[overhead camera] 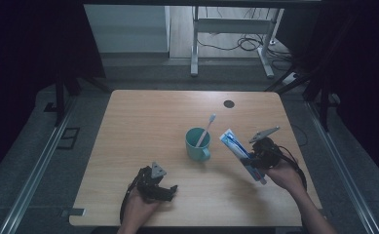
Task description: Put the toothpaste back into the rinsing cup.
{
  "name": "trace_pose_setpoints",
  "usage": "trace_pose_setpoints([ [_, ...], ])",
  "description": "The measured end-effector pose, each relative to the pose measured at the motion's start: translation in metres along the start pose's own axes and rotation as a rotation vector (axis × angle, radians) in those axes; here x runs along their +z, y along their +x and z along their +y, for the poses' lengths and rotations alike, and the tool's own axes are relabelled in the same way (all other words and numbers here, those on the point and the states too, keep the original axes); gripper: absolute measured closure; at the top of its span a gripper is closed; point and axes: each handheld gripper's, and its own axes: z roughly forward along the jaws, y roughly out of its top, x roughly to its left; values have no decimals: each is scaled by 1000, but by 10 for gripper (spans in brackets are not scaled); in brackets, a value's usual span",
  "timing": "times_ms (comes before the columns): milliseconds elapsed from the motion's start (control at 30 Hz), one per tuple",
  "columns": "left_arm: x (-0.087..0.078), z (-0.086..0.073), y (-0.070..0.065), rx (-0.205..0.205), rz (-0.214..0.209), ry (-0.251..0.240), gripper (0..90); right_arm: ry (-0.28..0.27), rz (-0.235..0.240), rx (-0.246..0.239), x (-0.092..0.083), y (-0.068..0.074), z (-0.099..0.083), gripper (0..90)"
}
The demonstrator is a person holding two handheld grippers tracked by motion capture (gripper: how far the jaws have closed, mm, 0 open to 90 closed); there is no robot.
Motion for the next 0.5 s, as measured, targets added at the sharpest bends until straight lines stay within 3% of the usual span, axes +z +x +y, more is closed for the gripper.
trace_pose_setpoints([
  [500, 0, 0, 0, 0, 1, -2, 43, -103, 1, -1, -5, 6, 12, 695],
])
